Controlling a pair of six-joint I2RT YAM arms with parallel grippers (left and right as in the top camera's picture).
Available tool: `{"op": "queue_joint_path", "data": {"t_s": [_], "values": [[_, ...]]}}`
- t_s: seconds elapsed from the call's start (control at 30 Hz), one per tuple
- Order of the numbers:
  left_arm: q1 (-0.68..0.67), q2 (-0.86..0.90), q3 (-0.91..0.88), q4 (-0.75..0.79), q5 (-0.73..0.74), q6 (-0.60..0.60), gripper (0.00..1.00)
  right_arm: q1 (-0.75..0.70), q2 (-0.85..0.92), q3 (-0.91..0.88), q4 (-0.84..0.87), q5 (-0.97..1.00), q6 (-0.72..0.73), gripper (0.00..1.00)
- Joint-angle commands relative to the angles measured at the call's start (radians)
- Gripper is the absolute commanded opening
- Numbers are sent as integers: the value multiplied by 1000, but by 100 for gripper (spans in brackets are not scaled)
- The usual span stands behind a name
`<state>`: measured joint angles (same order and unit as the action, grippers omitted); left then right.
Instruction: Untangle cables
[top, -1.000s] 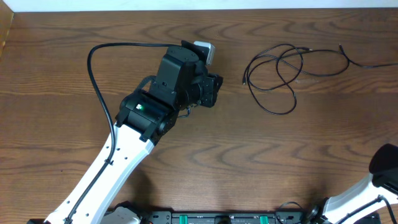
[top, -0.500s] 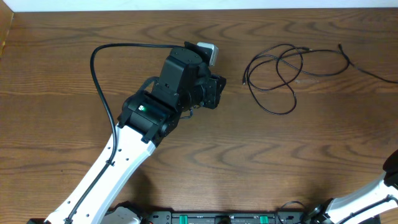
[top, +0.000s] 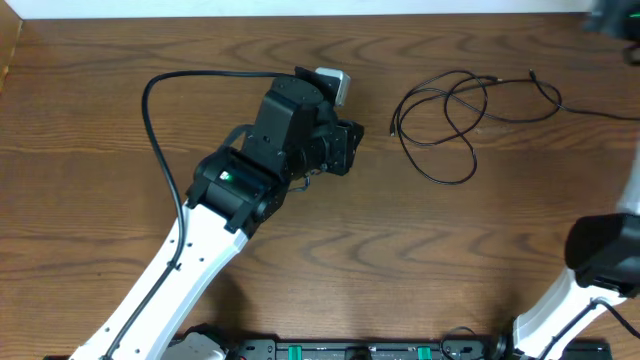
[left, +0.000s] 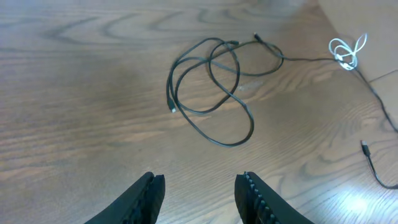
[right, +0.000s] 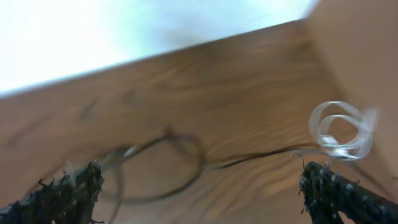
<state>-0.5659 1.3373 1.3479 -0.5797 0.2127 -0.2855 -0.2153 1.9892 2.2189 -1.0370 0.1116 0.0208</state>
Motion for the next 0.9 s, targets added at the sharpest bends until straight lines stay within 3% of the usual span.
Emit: {"op": "queue_joint_path", "data": {"t_s": [0.0,0.17,0.33,0.4,0.43,0.47,0.67,0.73,0.87], "values": [[-2,-61,28,2,9,29,43,92,8,-98,-46,-17,-37,99],[-2,-119,28,-2,-19,42,46,240,8,-364,-51,-80,12,99],[-2,-131,28,-14,-19,42,46,331,8,-523,4,-104,12,99],[-2,-136,28,-20,-22,55,46,341,8,-567,34,-105,37,91],[-2,-140,28,-21,-34,64,46,344,8,-591,47,-104,53,79],[-2,-146,28,-23,-61,64,46,344,9,-607,58,-108,54,74],[-2,-200,28,-39,-101,108,47,341,10,-690,139,-122,53,74],[-2,-210,28,-48,-102,125,47,340,10,-715,180,-122,53,70],[-2,-211,28,-69,-102,125,47,334,15,-743,222,-143,0,72]]}}
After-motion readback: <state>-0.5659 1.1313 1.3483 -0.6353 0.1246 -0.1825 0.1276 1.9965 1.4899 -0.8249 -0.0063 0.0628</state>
